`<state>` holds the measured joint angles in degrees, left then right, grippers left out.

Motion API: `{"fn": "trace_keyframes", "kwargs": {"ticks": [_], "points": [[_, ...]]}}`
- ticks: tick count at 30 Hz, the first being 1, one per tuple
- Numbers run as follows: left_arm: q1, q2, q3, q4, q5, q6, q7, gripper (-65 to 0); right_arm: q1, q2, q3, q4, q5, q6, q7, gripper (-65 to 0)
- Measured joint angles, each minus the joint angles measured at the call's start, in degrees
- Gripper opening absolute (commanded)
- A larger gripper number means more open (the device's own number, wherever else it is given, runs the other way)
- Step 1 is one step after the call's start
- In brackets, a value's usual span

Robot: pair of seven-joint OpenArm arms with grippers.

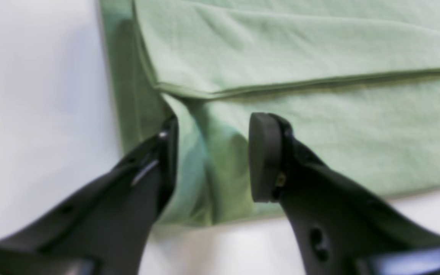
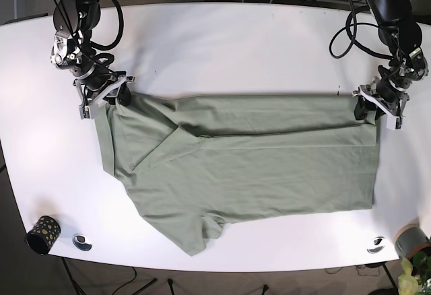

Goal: Fold the T-shirt properly
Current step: 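Release the folded edge and regrasp the new fold corners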

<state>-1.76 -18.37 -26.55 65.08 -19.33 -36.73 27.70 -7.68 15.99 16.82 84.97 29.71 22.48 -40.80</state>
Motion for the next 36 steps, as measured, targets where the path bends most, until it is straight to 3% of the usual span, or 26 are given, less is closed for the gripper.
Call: {"fn": "trace_keyframes", "kwargs": {"ticks": [4,13,19,23,28,30,36], "points": [[0.1,-0.9,0.1,-0.3,0.0,-0.2,0.2,-53.6,0.1,1.2,0.0,-0.1,-0.1,0.07,0.1,-58.3],[0.6,-2.5,0.2,-0.4,0.0,-0.5,1.0,-53.6,-1.3,4.5,0.0,-0.3,0.5,0.11,0.2,-59.3],[1.6,-3.3,0.0,-0.1,-0.2,-0.6,0.7,-53.6,-2.4,4.8,0.0,-0.3,0.1,0.07,0.0,-59.0],[1.6,-3.3,0.0,-0.1,-0.2,-0.6,0.7,-52.9,-2.4,4.5,0.0,-0.3,0.1,0.07,0.1,-46.1],[1.6,-3.3,0.0,-0.1,-0.2,-0.6,0.7,-40.4,-2.6,3.5,0.1,1.4,0.0,0.02,0.1,-23.5],[1.6,-3.3,0.0,0.0,-0.4,-0.6,0.7,-35.7,-3.5,2.5,1.1,3.2,0.0,0.07,0.0,-20.0],[2.1,-3.1,-1.3,2.5,0.3,-0.7,1.6,-30.1,-4.9,1.2,5.4,6.4,-0.5,-0.46,0.0,-19.8]]}}
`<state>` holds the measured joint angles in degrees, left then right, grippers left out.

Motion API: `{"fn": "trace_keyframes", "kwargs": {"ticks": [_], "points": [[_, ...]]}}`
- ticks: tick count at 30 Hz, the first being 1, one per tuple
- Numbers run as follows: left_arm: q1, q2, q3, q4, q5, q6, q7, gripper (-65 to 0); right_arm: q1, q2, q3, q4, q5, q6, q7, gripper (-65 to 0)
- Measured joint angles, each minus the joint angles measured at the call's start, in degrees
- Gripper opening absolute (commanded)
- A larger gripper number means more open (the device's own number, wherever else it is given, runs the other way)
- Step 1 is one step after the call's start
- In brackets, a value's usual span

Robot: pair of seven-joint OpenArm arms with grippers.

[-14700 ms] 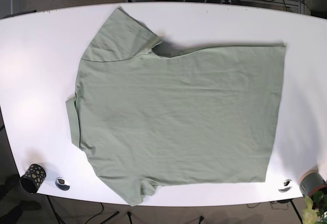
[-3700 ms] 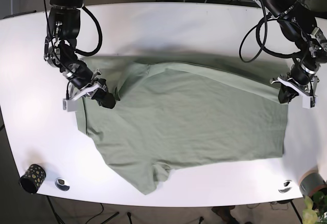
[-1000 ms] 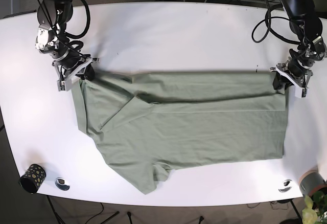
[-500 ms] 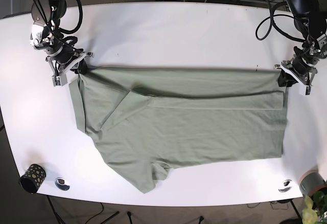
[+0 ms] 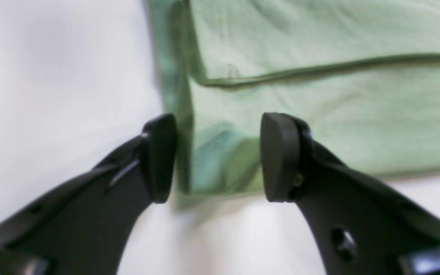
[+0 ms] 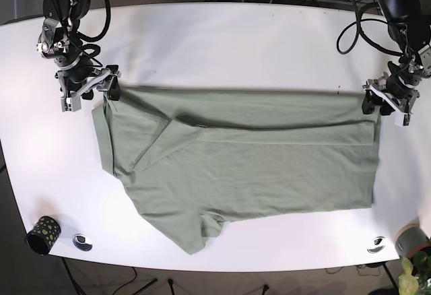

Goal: Fold the T-shirt properly
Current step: 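Release the folded edge and regrasp the new fold corners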

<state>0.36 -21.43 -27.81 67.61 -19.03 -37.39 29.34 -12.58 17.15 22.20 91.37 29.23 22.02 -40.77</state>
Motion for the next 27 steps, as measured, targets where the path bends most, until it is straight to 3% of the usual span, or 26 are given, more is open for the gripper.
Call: {"fn": "trace_keyframes", "kwargs": {"ticks": [15,18,22,25,27], "points": [[0.6,0.1,-0.9,1.6,0.0,0.3,-0.1,-28.5,3.9,-2.1,-0.6,-7.7,0.8,0.55,1.8,-21.1],[0.6,0.1,-0.9,1.6,0.0,0.3,-0.1,-31.4,4.0,-2.1,-2.6,-8.0,0.9,0.5,2.9,-31.4],[0.1,0.0,-0.6,-1.6,-0.1,0.3,-0.3,-47.6,4.0,-2.8,-3.2,-8.2,1.0,0.52,2.5,-50.1],[-1.1,-0.2,0.8,-4.8,-1.1,0.4,-2.4,-54.9,3.9,-2.7,-3.2,-8.3,1.0,0.52,2.1,-55.8],[-2.9,-0.3,1.6,-6.8,-1.1,0.3,-2.2,-55.8,4.0,-2.7,-3.2,-8.3,1.0,0.52,1.9,-55.6]]}}
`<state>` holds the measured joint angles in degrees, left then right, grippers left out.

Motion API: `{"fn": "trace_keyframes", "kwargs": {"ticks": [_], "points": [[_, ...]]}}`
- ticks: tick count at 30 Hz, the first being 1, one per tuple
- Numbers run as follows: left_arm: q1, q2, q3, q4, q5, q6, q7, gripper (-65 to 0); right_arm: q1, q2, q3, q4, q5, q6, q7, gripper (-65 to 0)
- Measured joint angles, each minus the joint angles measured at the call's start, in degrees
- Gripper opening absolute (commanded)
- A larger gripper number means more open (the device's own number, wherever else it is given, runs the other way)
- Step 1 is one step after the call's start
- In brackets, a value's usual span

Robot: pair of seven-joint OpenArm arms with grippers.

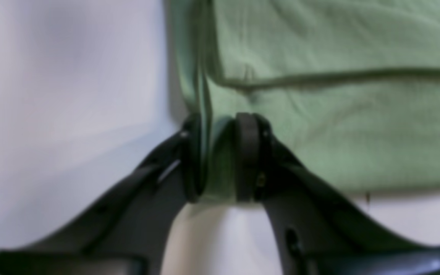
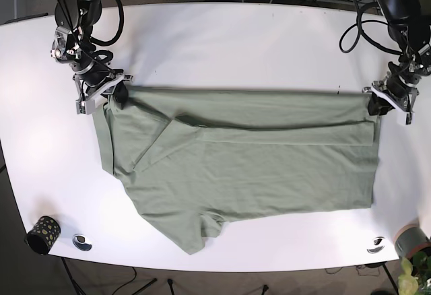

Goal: Fold the T-shirt properly
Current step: 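Release the folded edge and regrasp the new fold corners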

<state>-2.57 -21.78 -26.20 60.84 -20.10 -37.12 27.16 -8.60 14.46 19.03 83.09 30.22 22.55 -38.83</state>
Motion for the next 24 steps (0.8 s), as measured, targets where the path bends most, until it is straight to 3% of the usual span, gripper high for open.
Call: {"fn": "trace_keyframes", "kwargs": {"ticks": [4,7,12,20,24], "points": [[-0.7,0.3,0.6,-0.5,-0.3,0.0,0.0,-56.9,0.0,0.0,0.0,0.0,0.0,0.0,0.0,-56.3],[-0.2,0.3,0.4,-0.5,-0.5,-0.2,-0.5,-64.4,0.0,0.0,0.0,0.0,0.0,0.0,-0.1,-56.6],[0.0,0.2,0.4,0.7,-0.1,-0.2,0.2,-63.6,-0.6,0.0,0.0,1.2,-0.1,-0.04,-1.0,-64.5],[6.8,0.3,0.4,9.0,0.4,-0.2,2.0,-63.7,-4.2,0.2,0.0,6.6,-0.9,-0.17,-2.1,-64.8],[8.7,0.3,0.4,13.7,1.0,-0.2,6.3,-63.7,-7.0,0.2,0.0,9.1,-0.7,-0.07,-2.1,-64.8]]}}
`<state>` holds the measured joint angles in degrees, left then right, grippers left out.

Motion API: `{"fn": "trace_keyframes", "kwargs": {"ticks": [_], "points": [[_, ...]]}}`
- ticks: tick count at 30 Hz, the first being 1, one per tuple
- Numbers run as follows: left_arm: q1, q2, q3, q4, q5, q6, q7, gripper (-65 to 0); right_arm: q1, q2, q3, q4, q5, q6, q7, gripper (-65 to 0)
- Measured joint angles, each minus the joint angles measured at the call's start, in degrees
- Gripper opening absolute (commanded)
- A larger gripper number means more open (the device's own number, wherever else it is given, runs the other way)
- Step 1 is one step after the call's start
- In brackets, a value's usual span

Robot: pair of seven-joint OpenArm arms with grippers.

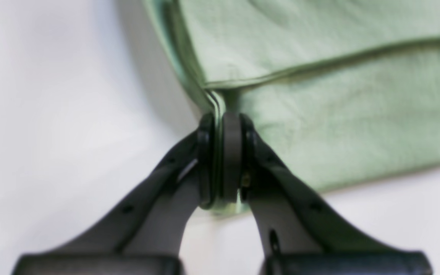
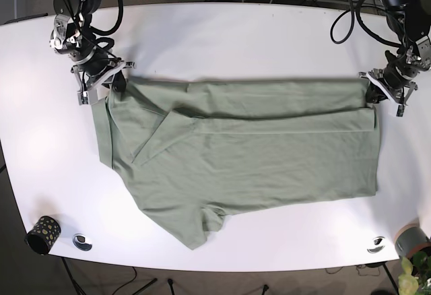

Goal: Fold the T-shirt properly
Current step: 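Release the folded edge and regrasp the new fold corners, then drag the folded shirt back toward the robot with both grippers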

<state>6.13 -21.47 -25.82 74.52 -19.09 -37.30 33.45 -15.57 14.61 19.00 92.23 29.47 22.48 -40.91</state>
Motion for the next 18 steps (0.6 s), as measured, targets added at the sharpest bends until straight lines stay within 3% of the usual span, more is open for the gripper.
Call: {"fn": "trace_keyframes", "kwargs": {"ticks": [6,18], "points": [[6.1,0.0,-2.6,7.1,-0.2,-0.1,0.5,-63.7,-6.1,-0.2,1.9,3.8,0.5,0.0,-0.3,-64.8],[15.7,0.0,-7.6,16.7,-0.1,-2.8,7.9,-63.9,-17.8,-0.9,2.9,11.3,0.5,0.04,0.0,-65.0]]}}
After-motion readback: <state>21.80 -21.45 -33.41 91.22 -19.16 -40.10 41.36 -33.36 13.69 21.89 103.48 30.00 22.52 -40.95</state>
